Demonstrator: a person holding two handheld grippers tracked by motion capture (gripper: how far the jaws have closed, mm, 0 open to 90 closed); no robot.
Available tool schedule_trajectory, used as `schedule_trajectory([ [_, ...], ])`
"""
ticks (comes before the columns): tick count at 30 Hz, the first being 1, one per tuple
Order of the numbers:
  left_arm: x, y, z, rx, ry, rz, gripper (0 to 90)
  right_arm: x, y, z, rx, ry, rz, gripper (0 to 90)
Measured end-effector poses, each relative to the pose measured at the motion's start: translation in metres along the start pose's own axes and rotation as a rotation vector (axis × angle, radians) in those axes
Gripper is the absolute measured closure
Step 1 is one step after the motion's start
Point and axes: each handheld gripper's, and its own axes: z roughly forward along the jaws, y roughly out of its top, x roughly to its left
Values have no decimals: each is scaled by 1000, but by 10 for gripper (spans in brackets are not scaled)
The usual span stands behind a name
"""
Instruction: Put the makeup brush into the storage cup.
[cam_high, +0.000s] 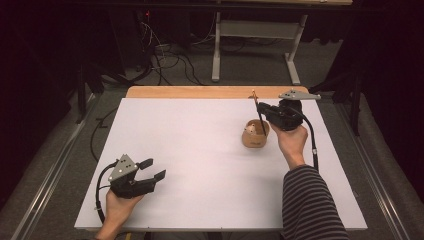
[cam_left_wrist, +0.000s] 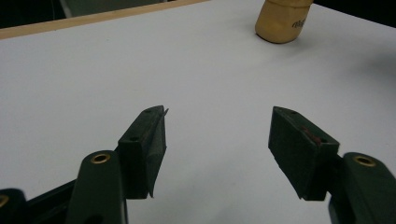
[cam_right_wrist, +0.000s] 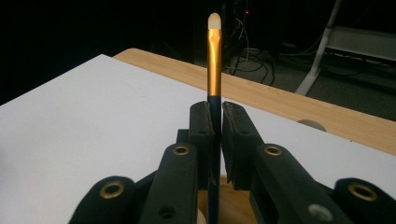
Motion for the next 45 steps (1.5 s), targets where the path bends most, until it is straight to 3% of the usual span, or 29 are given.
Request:
schedule_trajectory([
  [19, -1, 0, -1, -4, -2, 3, 371, -2, 1, 18, 20, -40, -10, 852],
  [45, -2, 0, 0, -3, -1, 8, 371, -2, -13, 27, 119, -59, -36, 850],
])
